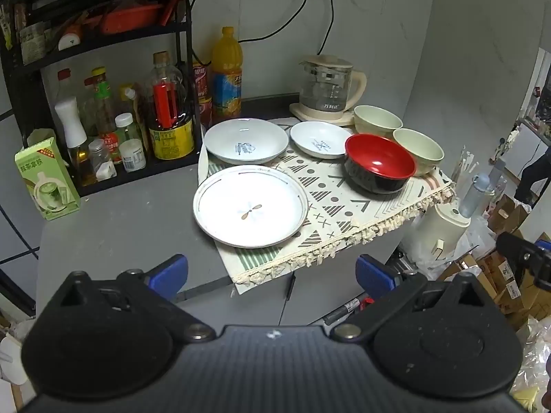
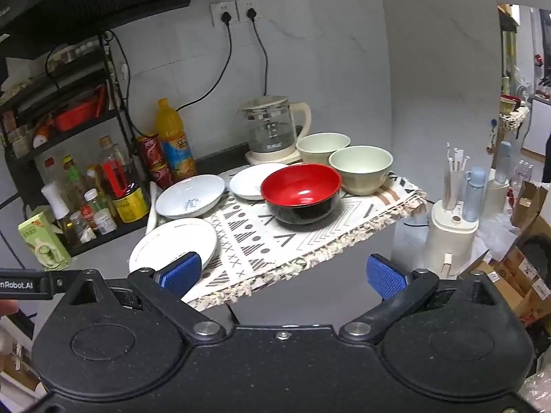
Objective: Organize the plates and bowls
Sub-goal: 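Move both grippers toward the pale green bowls beside the red bowl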
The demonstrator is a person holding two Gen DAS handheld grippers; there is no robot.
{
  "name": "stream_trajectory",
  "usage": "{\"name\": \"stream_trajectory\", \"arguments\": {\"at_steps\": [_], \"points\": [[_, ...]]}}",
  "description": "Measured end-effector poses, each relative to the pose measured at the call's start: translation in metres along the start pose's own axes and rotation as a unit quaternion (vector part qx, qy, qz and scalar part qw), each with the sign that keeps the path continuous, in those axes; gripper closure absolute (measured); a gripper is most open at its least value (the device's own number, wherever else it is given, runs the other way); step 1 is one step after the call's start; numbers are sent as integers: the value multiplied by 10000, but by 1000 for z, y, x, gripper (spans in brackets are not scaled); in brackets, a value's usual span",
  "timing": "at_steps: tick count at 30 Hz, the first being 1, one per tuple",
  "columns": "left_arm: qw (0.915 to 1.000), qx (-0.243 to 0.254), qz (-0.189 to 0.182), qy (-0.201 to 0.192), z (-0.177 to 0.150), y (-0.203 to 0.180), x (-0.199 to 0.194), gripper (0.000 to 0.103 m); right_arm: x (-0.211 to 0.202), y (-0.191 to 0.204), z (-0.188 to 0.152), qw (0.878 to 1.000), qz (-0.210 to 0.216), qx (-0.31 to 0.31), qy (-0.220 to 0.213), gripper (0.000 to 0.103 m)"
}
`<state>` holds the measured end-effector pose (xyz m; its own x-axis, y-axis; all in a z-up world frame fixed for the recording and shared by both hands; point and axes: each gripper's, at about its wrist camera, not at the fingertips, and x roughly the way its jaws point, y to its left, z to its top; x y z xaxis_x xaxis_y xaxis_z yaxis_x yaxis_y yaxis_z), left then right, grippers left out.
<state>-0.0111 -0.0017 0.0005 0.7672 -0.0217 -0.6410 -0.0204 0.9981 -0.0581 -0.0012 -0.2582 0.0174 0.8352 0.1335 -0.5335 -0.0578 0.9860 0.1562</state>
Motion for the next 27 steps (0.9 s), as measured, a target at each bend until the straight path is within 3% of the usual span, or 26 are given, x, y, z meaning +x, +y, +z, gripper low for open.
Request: {"name": "stream_trajectory", "arguments": {"at_steps": [1, 4, 27], "points": [[9997, -111, 26, 209, 5, -3, 0, 1, -2, 1, -1, 10000, 48, -39, -14, 0], [9993, -139, 35, 339, 6, -6, 2, 0, -3, 1, 0, 9999, 92, -97, -3, 0], [9990, -271, 95, 345, 8, -3, 1, 1, 3, 0, 4, 9996, -6, -164, 249, 0]]}}
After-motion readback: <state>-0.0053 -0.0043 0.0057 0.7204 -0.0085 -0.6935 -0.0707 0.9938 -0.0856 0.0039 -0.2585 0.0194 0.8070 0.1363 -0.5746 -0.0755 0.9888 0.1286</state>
